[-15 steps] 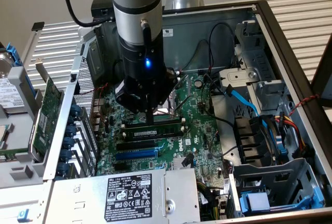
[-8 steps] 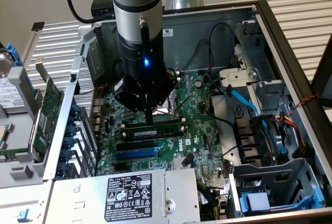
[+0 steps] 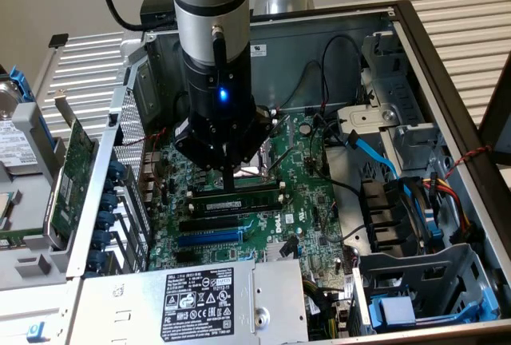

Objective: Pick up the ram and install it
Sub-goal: 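Press down the ram until it locks into place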

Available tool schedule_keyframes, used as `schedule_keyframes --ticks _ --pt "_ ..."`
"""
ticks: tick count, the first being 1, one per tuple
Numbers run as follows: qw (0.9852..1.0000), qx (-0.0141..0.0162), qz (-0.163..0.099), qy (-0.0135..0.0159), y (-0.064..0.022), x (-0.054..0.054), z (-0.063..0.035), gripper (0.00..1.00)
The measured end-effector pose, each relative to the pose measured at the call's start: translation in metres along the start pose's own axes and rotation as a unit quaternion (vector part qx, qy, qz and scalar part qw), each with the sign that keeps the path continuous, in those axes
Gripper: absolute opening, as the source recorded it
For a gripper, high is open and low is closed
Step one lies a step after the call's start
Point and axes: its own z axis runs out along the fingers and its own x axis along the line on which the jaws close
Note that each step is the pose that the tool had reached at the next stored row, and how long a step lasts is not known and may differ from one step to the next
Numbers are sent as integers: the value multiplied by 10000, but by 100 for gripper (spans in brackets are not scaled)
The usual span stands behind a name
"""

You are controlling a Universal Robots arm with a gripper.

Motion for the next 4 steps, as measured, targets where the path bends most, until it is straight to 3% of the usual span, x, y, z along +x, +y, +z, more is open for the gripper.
schedule_keyframes --ticks 4 --pt "10000 0 0 0 0 0 0 11"
